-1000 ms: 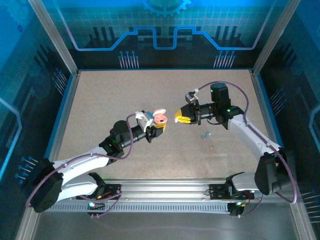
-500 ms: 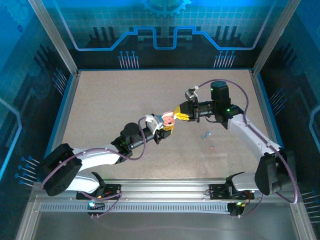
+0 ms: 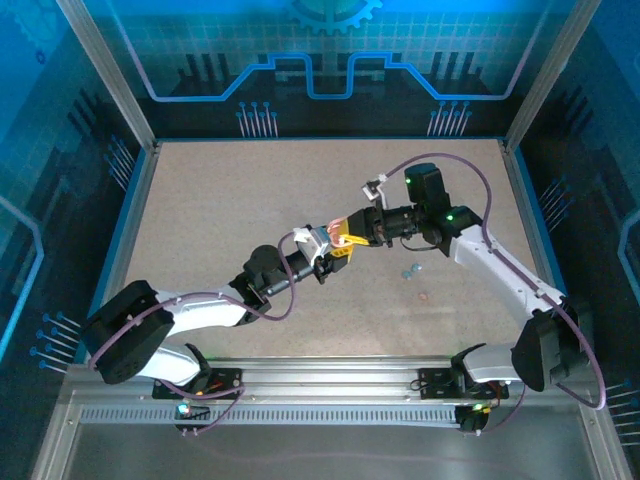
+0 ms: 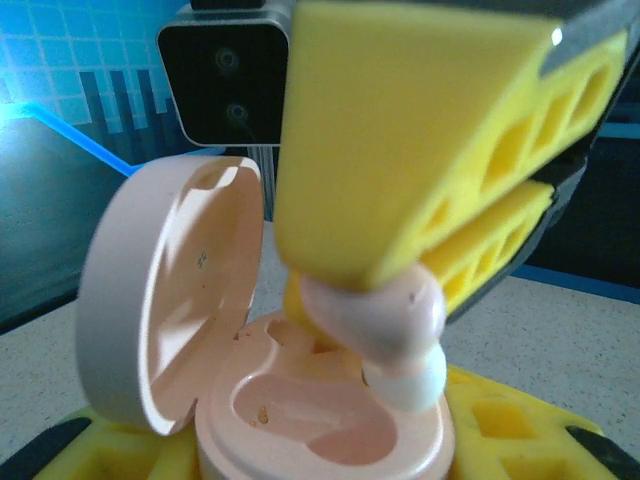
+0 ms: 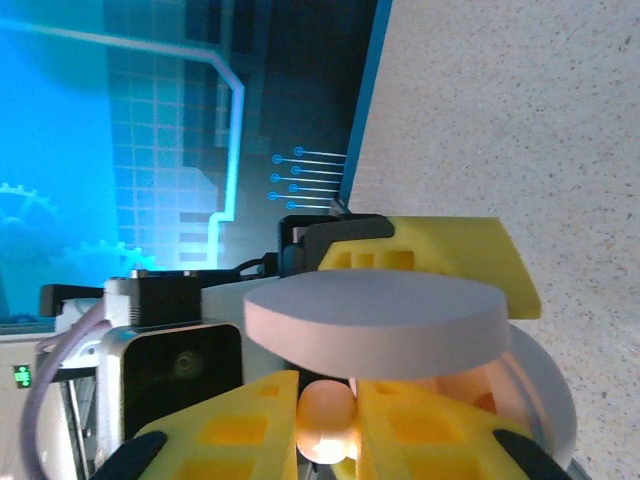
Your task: Insert the wireless bluetooth earbuds into the charging case
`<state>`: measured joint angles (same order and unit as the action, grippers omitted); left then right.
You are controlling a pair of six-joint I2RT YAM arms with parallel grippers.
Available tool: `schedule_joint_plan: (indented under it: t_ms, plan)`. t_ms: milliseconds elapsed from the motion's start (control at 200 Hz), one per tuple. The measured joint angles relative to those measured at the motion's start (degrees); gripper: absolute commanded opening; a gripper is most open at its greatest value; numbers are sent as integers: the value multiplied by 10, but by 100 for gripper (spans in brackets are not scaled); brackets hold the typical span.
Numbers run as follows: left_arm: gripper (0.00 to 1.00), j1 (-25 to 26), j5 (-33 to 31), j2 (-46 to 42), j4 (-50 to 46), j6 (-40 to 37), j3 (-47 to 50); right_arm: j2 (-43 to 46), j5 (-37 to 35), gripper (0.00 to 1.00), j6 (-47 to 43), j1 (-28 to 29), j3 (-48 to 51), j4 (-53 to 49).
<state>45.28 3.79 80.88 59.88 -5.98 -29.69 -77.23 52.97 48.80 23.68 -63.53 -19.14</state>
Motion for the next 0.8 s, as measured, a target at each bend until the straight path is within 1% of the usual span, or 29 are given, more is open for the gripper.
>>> schedule_joint_plan:
  t_ms: [260, 800]
  plan:
    - [37, 1, -2, 7, 0, 0, -4, 3, -39, 18, -13, 11, -9, -8]
    - [37, 2, -13, 9, -2, 0, -6, 9, -85, 19, -24, 25, -9, -9]
